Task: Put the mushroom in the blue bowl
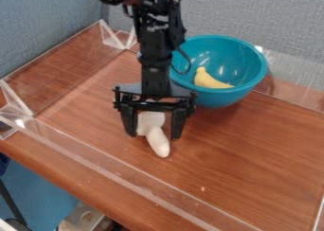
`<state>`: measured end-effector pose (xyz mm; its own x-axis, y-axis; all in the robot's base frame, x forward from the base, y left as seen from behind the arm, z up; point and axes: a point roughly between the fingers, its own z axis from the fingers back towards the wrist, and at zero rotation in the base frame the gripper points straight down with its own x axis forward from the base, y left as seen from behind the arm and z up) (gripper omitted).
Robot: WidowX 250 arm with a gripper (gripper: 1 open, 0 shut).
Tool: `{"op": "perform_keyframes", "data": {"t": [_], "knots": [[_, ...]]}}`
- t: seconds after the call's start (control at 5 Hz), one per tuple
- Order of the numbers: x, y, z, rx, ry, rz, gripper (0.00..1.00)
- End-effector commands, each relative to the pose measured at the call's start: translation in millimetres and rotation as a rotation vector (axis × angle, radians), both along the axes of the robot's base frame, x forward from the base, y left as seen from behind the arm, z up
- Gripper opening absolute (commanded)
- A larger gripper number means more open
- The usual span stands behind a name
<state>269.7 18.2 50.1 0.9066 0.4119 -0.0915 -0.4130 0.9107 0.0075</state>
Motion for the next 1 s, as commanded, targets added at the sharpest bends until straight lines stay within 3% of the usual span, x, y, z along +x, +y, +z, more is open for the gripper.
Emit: {"op": "perform_keyframes", "data": {"t": [0.0, 0.2, 0.4, 0.6, 0.8], "knots": [[4.9, 6.4, 2.2, 0.007, -0.038, 0.042, 1.00], [6.8, 7.7, -2.9, 0.011, -0.043, 0.059, 0.00], [7.5, 8.1, -6.0, 0.018, -0.055, 0.062, 0.00], [7.0, 8.0, -7.1, 0.020, -0.077, 0.052, 1.00], [7.8, 9.4, -6.1, 0.025, -0.102, 0.043, 0.00]]}}
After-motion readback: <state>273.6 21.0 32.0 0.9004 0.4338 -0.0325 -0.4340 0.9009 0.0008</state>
